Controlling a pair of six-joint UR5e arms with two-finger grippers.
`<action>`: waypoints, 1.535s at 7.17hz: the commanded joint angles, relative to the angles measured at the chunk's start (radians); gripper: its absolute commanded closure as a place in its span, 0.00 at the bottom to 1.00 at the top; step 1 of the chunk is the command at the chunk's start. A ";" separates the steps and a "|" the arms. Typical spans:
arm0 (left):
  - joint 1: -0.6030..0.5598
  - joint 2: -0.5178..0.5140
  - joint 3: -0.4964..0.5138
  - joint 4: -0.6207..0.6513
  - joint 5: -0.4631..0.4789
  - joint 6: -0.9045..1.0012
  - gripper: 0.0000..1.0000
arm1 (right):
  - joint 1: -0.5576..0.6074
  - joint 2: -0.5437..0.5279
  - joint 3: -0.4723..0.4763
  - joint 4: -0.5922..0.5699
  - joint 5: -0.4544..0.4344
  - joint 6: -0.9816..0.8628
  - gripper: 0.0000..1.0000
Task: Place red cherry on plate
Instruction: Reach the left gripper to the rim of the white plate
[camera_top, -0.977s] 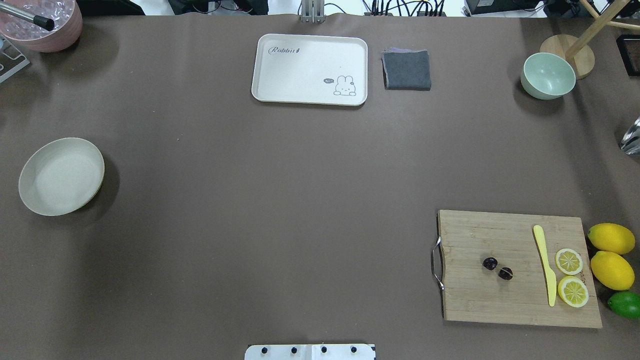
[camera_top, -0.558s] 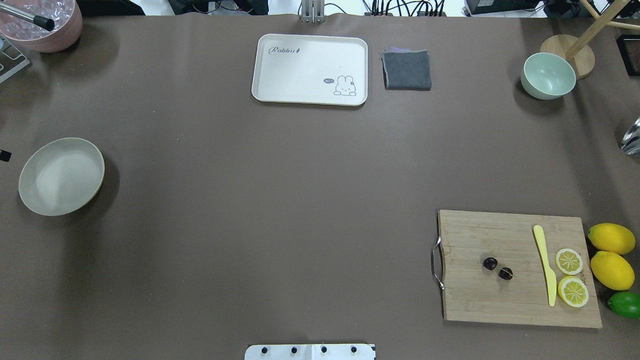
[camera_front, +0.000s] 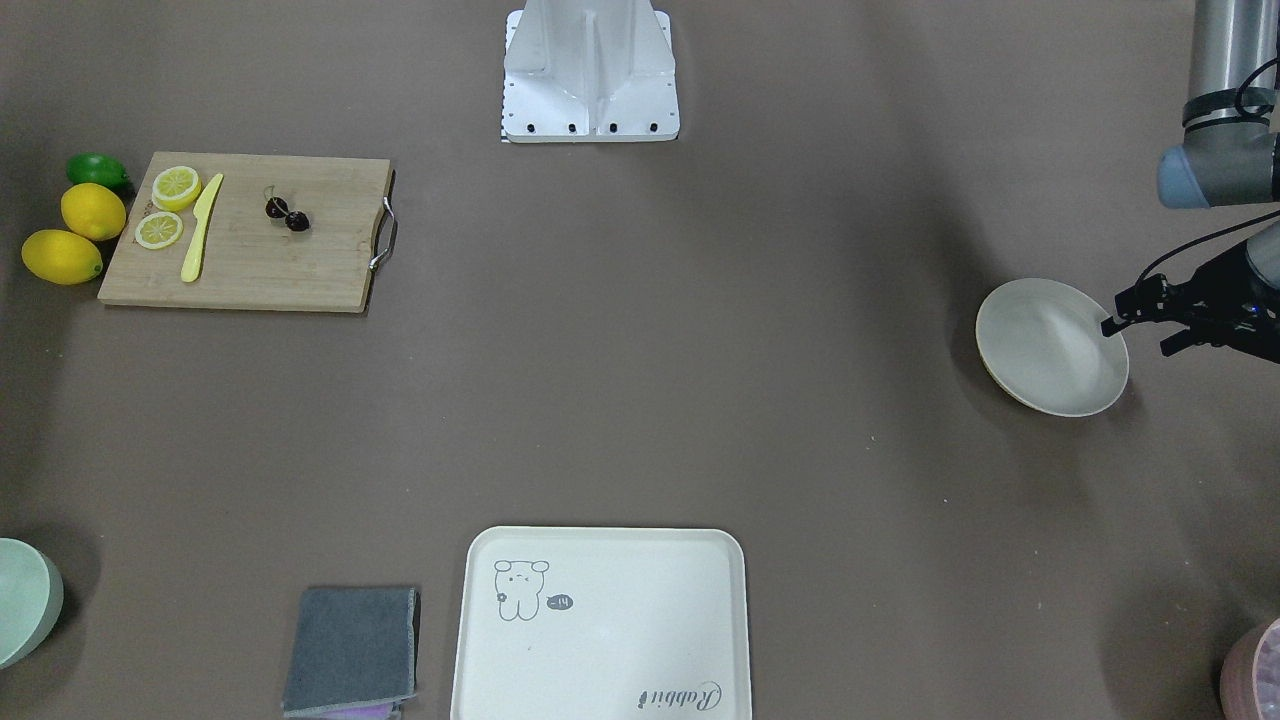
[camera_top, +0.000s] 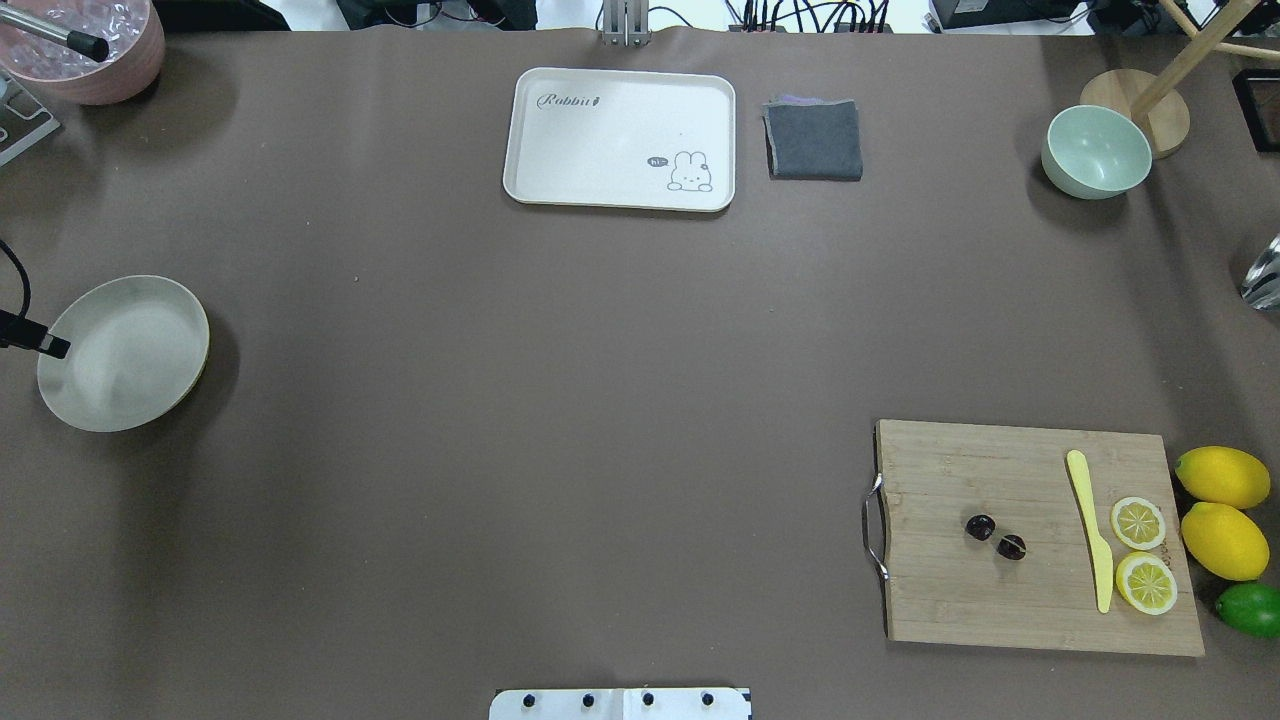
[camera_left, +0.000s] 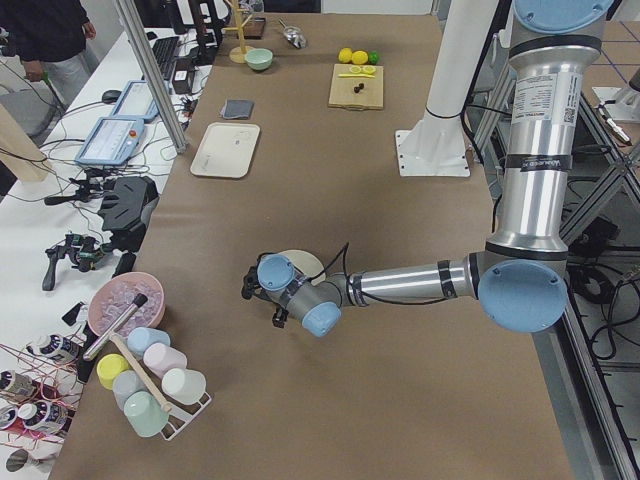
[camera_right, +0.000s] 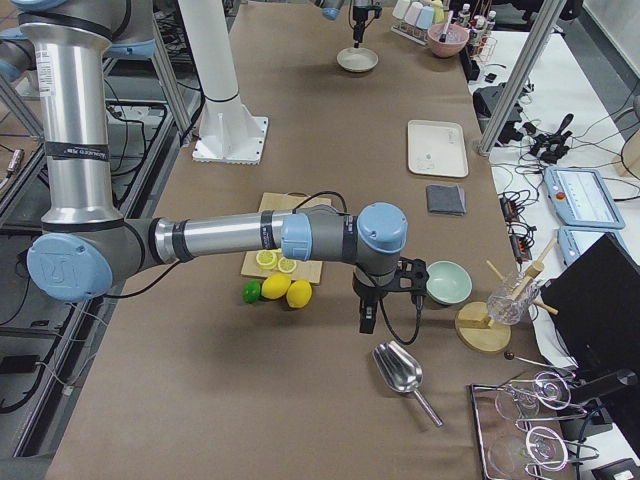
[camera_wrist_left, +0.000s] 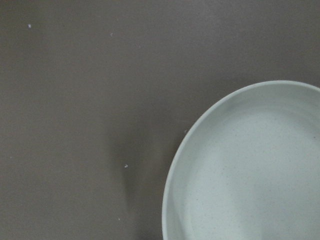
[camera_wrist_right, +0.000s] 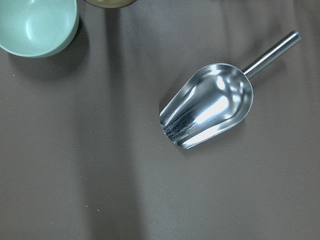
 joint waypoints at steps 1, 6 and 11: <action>0.003 0.000 0.011 0.000 0.000 0.000 0.08 | 0.000 -0.005 0.002 0.000 0.002 0.000 0.00; 0.020 -0.012 0.014 0.003 0.000 0.000 0.46 | 0.000 -0.013 0.006 0.000 0.002 0.000 0.00; 0.020 -0.065 0.063 0.010 0.001 0.009 0.88 | 0.000 -0.011 0.006 0.000 0.002 0.000 0.00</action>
